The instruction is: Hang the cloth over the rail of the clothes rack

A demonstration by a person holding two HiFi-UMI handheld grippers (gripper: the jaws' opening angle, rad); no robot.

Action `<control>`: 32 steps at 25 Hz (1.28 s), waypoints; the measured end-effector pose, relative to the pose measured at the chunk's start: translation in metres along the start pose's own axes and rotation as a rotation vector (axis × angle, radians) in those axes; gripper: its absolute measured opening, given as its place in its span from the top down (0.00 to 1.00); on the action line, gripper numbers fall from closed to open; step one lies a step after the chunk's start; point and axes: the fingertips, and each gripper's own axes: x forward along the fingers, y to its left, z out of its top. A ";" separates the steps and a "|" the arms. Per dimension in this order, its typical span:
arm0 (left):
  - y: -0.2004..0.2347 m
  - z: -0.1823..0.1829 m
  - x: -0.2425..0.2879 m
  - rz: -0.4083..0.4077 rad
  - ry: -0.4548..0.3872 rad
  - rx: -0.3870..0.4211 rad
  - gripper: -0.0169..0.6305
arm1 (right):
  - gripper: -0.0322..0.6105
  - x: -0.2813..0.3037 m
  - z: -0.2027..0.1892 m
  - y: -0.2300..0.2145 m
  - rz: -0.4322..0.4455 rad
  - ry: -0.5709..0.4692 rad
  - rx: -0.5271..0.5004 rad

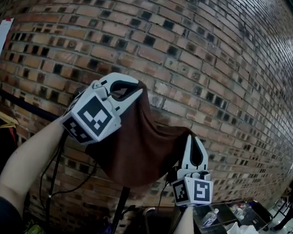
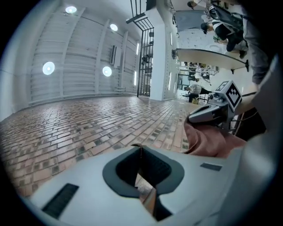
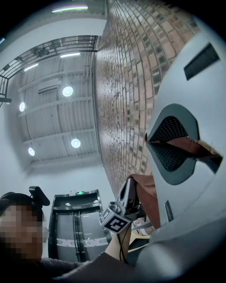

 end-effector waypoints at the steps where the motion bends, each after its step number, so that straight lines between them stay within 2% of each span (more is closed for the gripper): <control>1: 0.003 0.004 0.006 0.010 -0.017 -0.012 0.94 | 0.91 -0.001 0.002 -0.007 -0.007 -0.004 -0.003; 7: 0.049 0.007 0.034 0.108 -0.077 -0.079 0.94 | 0.91 0.016 0.024 -0.018 -0.007 -0.058 -0.044; 11: 0.089 -0.013 0.027 0.159 -0.085 -0.080 0.93 | 0.91 0.039 0.034 0.017 0.028 -0.092 -0.098; 14: 0.118 -0.032 0.009 0.174 -0.098 -0.036 0.93 | 0.91 0.059 0.042 0.056 0.048 -0.117 -0.084; 18: 0.161 -0.056 -0.014 0.166 -0.099 -0.005 0.93 | 0.91 0.090 0.045 0.101 0.056 -0.104 -0.139; 20: 0.177 -0.071 -0.024 0.147 -0.070 0.011 0.93 | 0.91 0.104 0.048 0.123 0.058 -0.110 -0.122; 23: 0.190 -0.096 -0.038 0.121 -0.039 0.034 0.93 | 0.91 0.119 0.039 0.148 0.065 -0.088 -0.136; 26: 0.197 -0.125 -0.051 0.105 -0.029 0.008 0.93 | 0.91 0.128 0.026 0.163 0.086 -0.024 -0.178; 28: 0.197 -0.141 -0.058 0.082 0.005 0.008 0.93 | 0.91 0.134 0.035 0.176 0.107 -0.055 -0.149; 30: 0.195 -0.156 -0.063 0.067 0.049 0.009 0.93 | 0.91 0.137 0.036 0.187 0.135 -0.067 -0.198; 32: 0.193 -0.171 -0.067 0.069 0.088 -0.001 0.93 | 0.91 0.135 0.028 0.196 0.161 -0.032 -0.279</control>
